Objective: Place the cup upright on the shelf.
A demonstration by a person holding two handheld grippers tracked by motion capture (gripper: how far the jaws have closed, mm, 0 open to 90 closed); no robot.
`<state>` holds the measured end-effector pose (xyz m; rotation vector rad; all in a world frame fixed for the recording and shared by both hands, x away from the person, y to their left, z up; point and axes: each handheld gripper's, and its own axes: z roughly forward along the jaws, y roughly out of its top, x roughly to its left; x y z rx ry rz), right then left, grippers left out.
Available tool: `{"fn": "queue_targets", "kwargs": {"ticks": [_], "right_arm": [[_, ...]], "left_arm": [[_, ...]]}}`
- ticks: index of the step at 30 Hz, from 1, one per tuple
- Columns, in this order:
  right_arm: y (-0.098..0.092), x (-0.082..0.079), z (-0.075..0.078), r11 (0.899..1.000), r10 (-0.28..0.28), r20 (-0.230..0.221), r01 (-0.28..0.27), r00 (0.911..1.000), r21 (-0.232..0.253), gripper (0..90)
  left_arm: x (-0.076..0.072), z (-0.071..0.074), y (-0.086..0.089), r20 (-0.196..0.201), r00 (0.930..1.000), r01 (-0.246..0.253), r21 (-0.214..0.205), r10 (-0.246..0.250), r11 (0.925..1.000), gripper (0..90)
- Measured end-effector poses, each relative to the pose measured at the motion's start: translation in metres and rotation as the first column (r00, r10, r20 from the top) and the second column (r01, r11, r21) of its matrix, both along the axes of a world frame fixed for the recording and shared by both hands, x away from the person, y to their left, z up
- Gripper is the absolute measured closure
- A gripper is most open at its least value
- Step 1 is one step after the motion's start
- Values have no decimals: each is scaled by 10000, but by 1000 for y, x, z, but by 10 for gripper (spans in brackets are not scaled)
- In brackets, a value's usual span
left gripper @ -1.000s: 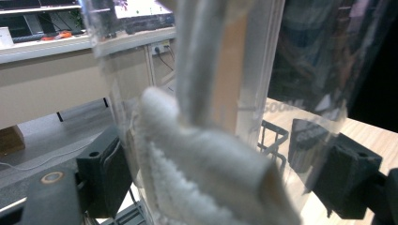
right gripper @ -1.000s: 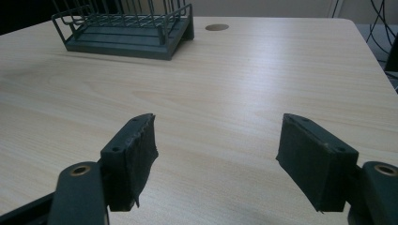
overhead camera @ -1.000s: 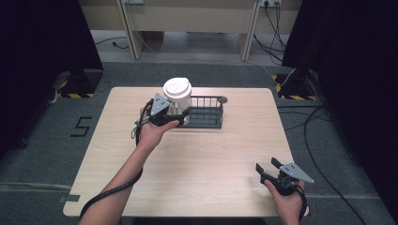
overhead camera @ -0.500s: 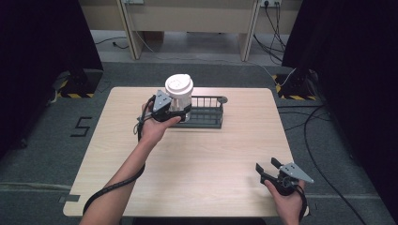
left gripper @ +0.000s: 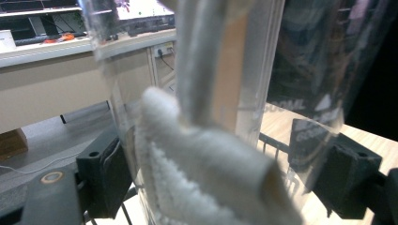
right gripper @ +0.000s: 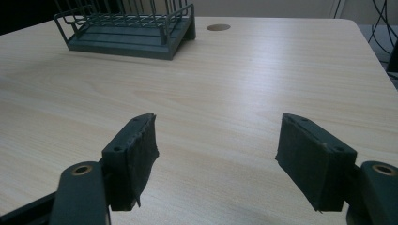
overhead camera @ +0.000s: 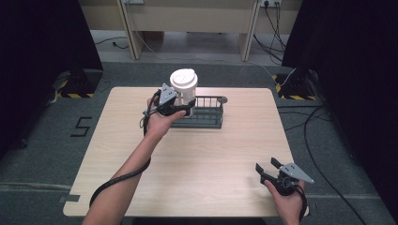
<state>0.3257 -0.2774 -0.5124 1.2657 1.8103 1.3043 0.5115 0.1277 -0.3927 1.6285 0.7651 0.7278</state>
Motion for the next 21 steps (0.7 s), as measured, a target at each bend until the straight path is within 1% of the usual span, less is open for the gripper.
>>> {"fn": "queue_targets", "kwargs": {"ticks": [9, 12, 21], "right_arm": [[0, 0, 0, 10000, 40, 4, -40, 10000, 30, 296], [-1, 1, 0, 10000, 50, -15, -50, 10000, 37, 296], [-2, 1, 0, 9999, 44, -39, -44, 10000, 148, 296]], "left_arm": [[8, 2, -6, -6, 10000, -76, 34, 76, 10000, 174], [10, 2, -8, -64, 9999, -81, -119, 81, 9999, 174], [18, 5, -17, -60, 9999, -134, -78, 133, 9999, 174]]}}
